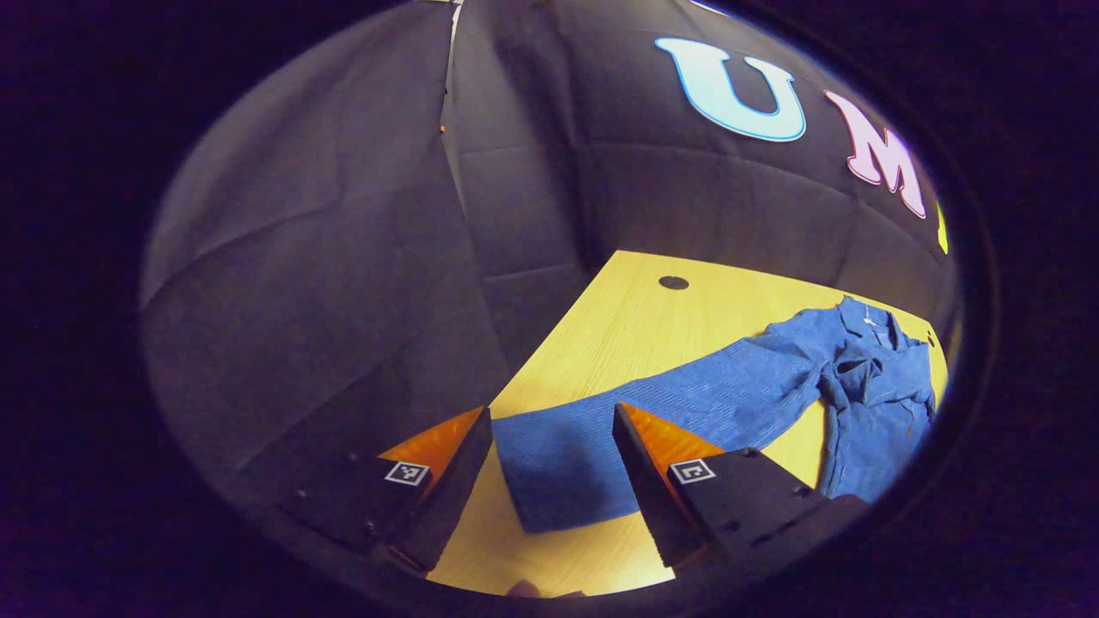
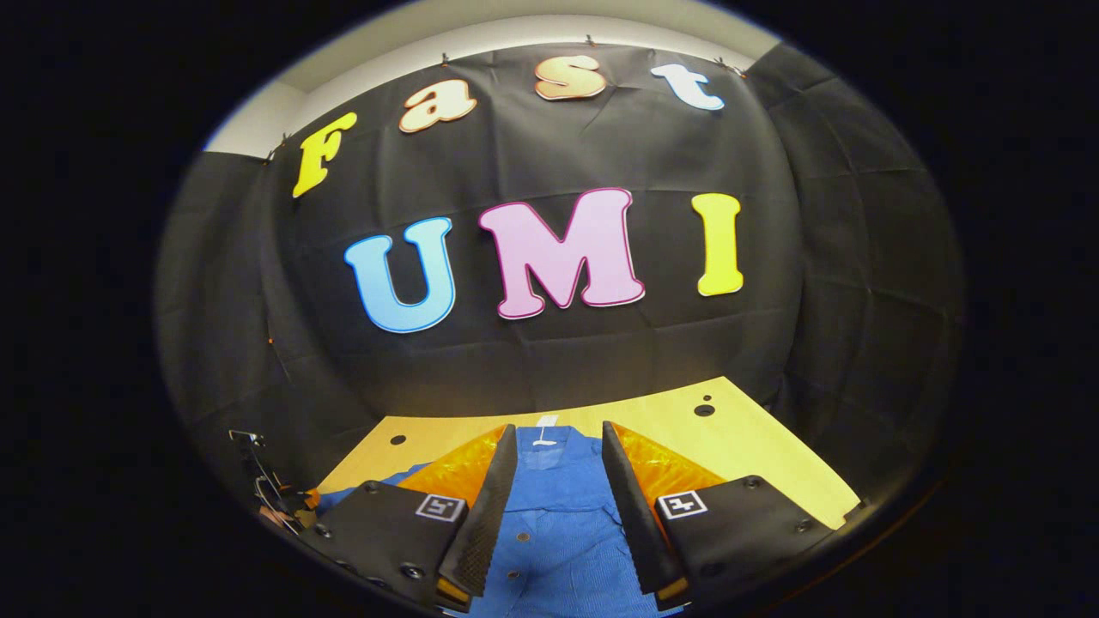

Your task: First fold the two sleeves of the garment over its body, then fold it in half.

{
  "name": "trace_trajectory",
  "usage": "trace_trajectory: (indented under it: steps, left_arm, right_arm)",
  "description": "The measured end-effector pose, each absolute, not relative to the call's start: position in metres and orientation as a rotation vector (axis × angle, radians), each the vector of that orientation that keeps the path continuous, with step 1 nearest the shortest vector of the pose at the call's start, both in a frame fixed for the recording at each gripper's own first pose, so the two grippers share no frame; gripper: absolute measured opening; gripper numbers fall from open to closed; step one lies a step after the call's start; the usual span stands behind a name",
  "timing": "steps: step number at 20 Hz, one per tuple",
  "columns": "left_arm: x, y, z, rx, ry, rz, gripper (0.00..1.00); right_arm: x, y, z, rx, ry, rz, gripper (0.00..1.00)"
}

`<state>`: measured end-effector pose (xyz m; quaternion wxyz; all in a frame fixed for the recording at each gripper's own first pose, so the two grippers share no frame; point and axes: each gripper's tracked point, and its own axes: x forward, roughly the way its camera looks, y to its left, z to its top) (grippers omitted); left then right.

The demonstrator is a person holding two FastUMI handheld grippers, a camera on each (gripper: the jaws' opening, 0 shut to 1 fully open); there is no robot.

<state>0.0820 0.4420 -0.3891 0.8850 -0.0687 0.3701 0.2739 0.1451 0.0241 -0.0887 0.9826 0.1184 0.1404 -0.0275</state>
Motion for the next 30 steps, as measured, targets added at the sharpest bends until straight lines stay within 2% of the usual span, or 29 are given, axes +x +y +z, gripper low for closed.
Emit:
trace_trajectory:
  steps: [11,28,29,30]
  left_arm:
    - [0.077,0.454,-0.439,-0.137,0.916,0.624,0.84]
    - [0.084,0.45,-0.44,-0.24,0.866,0.557,0.84]
    - [0.087,0.447,-0.442,-0.225,0.874,0.535,0.83]
    - [0.093,0.443,-0.443,-0.217,0.878,0.51,0.7]
  right_arm:
    - [0.146,0.012,-0.087,0.265,0.29,-0.081,0.66]
    - [0.149,0.027,-0.095,0.302,0.323,-0.066,0.67]
    - [0.149,0.029,-0.097,0.305,0.326,-0.062,0.67]
    - [0.15,0.03,-0.097,0.305,0.325,-0.061,0.67]
